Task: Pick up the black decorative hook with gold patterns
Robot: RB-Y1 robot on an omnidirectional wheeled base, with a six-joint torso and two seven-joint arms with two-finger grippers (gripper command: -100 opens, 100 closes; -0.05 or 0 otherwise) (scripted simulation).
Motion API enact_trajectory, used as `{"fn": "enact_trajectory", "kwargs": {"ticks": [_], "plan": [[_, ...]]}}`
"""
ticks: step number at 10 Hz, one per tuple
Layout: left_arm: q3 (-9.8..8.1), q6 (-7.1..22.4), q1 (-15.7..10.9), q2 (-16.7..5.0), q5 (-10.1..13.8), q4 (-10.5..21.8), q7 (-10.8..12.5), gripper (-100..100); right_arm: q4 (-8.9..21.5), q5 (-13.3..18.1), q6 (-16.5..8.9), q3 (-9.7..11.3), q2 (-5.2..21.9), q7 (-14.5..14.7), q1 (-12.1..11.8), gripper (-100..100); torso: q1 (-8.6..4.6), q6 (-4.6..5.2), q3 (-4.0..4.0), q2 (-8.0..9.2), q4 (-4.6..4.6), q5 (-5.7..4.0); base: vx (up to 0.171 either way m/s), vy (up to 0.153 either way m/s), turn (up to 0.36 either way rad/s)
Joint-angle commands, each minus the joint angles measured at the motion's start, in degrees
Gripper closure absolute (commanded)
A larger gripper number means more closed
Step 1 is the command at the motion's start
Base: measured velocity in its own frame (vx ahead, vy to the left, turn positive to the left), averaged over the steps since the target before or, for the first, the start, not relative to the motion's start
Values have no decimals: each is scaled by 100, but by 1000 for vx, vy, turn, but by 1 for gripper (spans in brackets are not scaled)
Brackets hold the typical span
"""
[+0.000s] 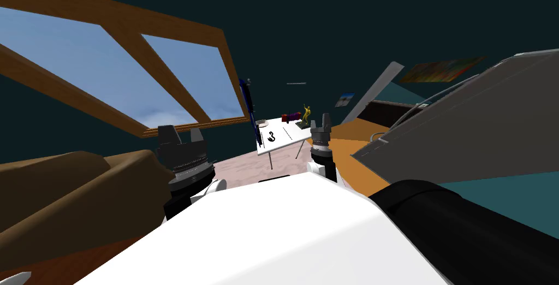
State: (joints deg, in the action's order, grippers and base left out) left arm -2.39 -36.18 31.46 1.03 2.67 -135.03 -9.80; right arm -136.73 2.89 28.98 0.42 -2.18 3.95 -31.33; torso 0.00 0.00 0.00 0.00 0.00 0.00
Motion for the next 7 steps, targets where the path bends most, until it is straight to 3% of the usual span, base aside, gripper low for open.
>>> {"fn": "enact_trajectory", "kwargs": {"ticks": [1, 6, 7], "plan": [[0, 0, 0, 0, 0, 0, 0, 0, 44, 49, -29, -26, 221, 72, -32, -100, 0, 0, 0, 0, 0, 0, -1, -3, 111], [0, 0, 0, 0, 0, 0, 0, 0, 262, 304, -164, -151, 1028, 461, -219, -100, -13, -1, 0, 1, 0, -3, -1, -22, 147], [0, 0, 0, 0, 0, 0, 0, 0, 262, 304, -164, -151, 1073, 461, -219, -100, -16, -2, 0, 0, 0, -3, 0, -30, 83]]}}
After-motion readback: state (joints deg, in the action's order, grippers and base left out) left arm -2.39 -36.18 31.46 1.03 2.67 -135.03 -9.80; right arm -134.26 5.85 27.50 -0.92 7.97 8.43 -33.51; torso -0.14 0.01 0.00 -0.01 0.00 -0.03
